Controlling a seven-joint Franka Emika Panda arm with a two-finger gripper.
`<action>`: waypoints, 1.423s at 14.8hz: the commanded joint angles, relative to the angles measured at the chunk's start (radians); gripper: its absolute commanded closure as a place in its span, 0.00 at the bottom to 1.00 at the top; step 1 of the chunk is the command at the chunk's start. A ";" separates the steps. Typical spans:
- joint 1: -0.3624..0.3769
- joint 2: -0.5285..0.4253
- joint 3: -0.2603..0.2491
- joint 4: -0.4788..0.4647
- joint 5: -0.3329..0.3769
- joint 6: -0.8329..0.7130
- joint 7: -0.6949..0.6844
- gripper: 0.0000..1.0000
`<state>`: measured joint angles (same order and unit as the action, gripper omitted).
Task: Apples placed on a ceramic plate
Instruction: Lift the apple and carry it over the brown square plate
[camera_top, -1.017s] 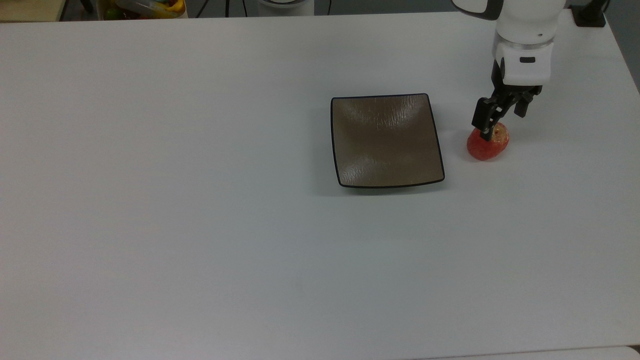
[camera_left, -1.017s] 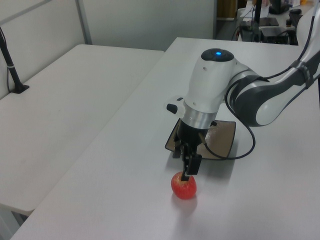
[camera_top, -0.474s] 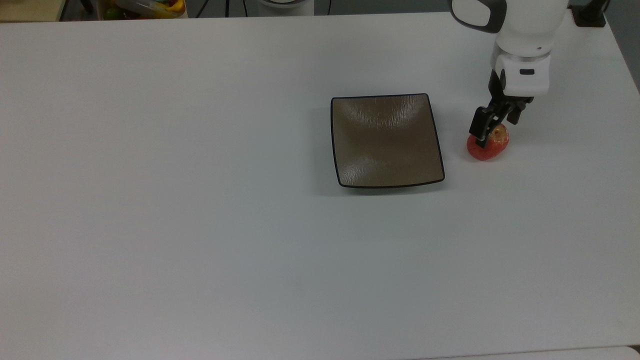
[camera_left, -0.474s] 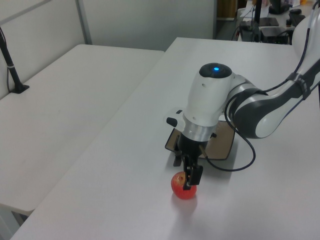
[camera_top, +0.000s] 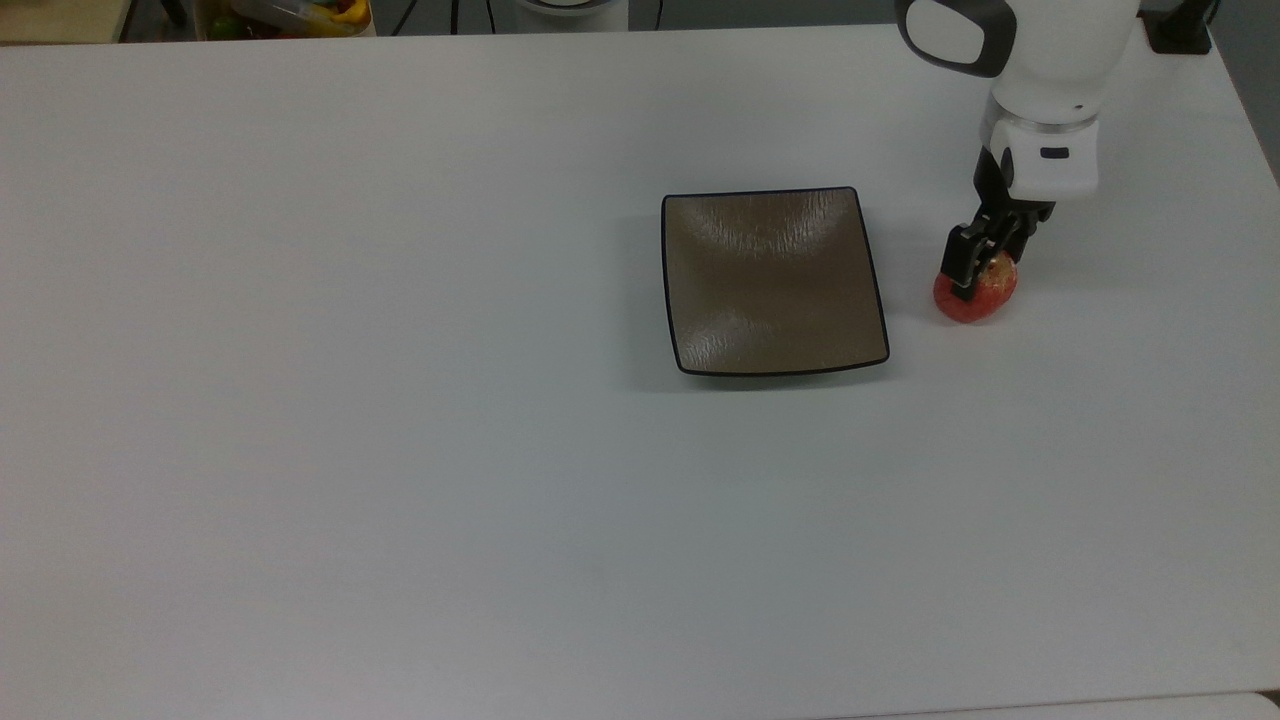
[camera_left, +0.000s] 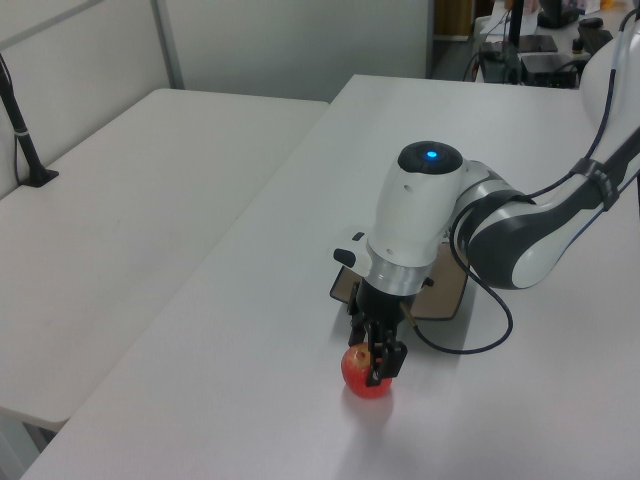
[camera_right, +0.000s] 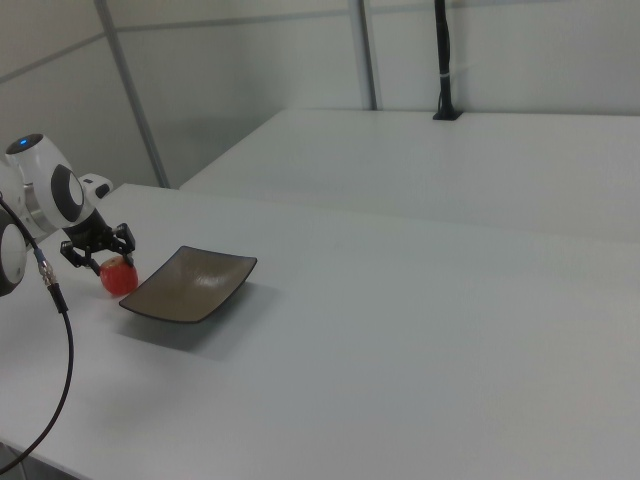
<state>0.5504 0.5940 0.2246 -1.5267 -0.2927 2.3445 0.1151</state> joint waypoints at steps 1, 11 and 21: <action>0.016 0.012 -0.007 0.013 -0.034 0.018 0.052 0.54; -0.030 -0.095 -0.007 -0.004 -0.031 0.013 0.090 0.53; -0.176 -0.273 -0.007 -0.151 -0.020 -0.060 0.081 0.50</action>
<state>0.4112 0.3811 0.2207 -1.5927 -0.3059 2.3340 0.1818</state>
